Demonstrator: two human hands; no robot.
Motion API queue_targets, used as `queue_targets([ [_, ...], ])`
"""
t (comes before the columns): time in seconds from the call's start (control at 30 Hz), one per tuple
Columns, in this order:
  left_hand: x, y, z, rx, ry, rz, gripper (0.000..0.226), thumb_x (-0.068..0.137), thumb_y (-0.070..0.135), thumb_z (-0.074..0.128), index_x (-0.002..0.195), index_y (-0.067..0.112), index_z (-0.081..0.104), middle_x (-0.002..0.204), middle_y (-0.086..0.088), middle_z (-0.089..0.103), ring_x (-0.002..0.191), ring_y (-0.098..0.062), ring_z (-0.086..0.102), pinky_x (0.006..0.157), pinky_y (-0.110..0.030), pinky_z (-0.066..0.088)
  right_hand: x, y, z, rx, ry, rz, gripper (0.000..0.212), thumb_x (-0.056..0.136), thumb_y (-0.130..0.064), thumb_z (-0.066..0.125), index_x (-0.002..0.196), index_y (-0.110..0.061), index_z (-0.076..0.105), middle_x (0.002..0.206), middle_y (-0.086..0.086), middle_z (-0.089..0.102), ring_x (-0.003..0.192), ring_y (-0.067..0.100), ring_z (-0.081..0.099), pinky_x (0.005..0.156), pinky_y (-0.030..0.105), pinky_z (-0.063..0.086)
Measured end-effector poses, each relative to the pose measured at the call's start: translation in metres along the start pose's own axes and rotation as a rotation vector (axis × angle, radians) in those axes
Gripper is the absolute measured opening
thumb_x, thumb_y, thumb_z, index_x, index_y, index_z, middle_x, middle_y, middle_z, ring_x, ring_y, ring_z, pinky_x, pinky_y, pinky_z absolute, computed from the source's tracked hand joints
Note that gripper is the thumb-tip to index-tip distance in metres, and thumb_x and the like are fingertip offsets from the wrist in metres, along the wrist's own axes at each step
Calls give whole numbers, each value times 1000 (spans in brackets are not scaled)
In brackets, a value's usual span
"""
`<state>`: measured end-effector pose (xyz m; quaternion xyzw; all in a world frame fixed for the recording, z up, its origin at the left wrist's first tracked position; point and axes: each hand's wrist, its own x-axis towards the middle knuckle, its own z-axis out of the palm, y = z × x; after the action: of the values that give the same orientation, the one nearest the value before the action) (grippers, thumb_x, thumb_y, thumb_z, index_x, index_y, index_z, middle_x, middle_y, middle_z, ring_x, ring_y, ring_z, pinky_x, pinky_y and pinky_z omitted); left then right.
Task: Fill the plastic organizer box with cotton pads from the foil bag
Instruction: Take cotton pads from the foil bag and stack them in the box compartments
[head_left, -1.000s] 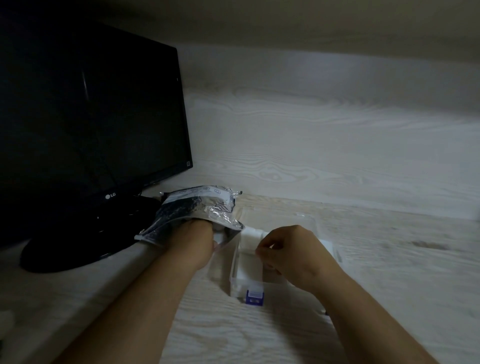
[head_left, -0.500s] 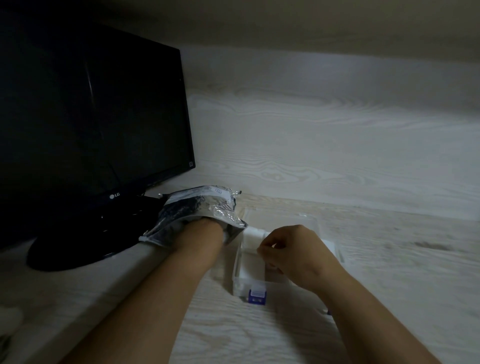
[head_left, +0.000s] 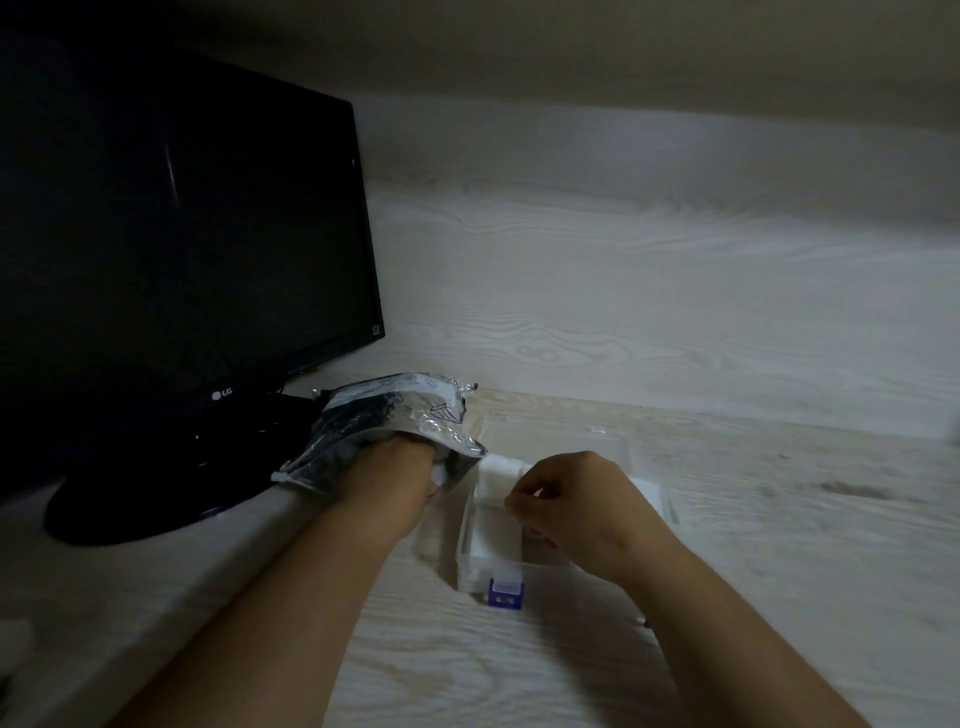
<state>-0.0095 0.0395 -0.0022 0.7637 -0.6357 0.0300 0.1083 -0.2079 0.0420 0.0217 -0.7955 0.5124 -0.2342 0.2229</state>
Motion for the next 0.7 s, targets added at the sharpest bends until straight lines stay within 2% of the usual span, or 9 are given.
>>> queue_targets([
  [0.1,-3,4,0,59,25,40,28,96,21,50,124,22,57,125,-5,62,113,-26,60,90,-35,47,0,0,1,0,0,0,13,85,-37,65,85,-28,74,74,-8,69,69,9,65,68,28,55],
  [0.23,-3,8,1,84,8,16,34,96,8,43,127,15,55,127,-10,61,116,-27,59,94,-37,47,1,0,0,7,-1,4,13,86,-37,65,85,-29,74,75,-9,68,69,9,65,69,29,56],
  [0.37,-3,6,-1,-20,-22,1,38,99,17,45,136,21,52,138,-11,53,125,-29,52,104,-38,42,1,0,0,14,-5,-2,13,86,-37,66,87,-27,74,78,-9,69,73,10,66,73,31,57],
  [0.47,-2,1,0,-49,-68,-14,40,96,19,51,136,24,51,140,-10,51,126,-29,51,105,-40,42,0,1,0,6,-4,-5,14,86,-38,66,88,-27,74,79,-8,69,74,11,66,73,32,57],
  [0.6,-2,-3,-3,-116,-113,-14,36,95,18,54,131,23,56,137,-11,53,123,-29,53,104,-40,43,0,0,0,2,5,-8,13,86,-37,66,87,-27,74,78,-7,69,72,12,66,72,32,57],
  [0.7,-1,-1,-8,-193,-143,-23,40,95,24,57,133,14,56,138,-14,52,125,-30,51,107,-38,40,1,1,0,6,3,-13,13,86,-37,66,88,-27,74,79,-7,69,73,12,66,71,30,57],
])
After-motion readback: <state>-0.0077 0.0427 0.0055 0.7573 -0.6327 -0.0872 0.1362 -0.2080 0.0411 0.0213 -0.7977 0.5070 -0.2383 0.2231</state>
